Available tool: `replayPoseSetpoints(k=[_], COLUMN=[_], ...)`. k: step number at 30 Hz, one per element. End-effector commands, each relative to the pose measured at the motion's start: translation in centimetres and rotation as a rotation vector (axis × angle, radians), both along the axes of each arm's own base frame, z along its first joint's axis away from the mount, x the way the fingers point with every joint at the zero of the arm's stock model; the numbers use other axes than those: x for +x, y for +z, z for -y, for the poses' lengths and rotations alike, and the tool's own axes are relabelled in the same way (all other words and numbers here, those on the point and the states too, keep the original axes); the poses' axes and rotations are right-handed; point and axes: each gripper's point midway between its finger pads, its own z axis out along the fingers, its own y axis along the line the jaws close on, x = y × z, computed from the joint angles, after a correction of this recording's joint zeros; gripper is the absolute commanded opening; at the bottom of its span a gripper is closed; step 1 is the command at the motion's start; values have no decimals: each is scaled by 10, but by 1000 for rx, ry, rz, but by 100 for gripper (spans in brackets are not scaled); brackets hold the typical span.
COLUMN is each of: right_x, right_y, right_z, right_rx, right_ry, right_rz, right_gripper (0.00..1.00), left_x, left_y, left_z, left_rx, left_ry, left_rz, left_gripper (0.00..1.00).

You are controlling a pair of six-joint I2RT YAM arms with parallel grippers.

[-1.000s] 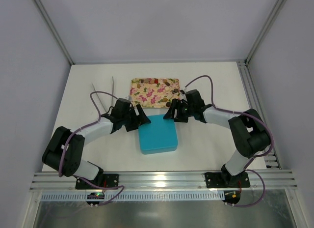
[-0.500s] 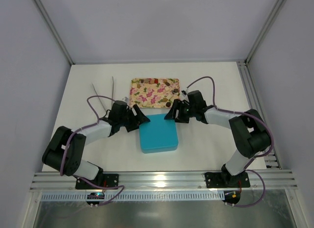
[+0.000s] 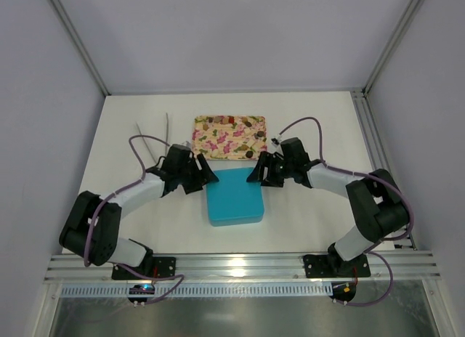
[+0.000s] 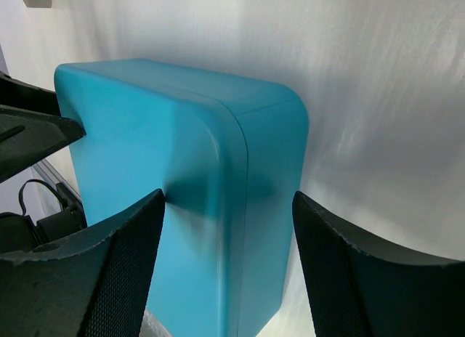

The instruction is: Pack the chocolate

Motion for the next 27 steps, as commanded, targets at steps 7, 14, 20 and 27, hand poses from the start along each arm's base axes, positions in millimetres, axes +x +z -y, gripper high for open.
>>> replayPoseSetpoints(k=[7, 14, 20, 27], right_x=[27, 38, 23, -5], right_y=[61, 139, 179, 202], right_z=[24, 50, 72, 106], right_rx=[-41, -58, -89, -131], right_ry=[-53, -134, -198, -309], right_rz=[141, 353, 460, 555], right_gripper=[74, 78, 79, 83], left_x=[-13, -6, -17, -33], left_y=[31, 112, 151, 175], left_z=[-49, -61, -66, -70], left_rx=[331, 345, 313, 272], left_ry=[-63, -38, -32, -33], left_rz=[-56, 127, 212, 282], left_gripper=[83, 88, 89, 89])
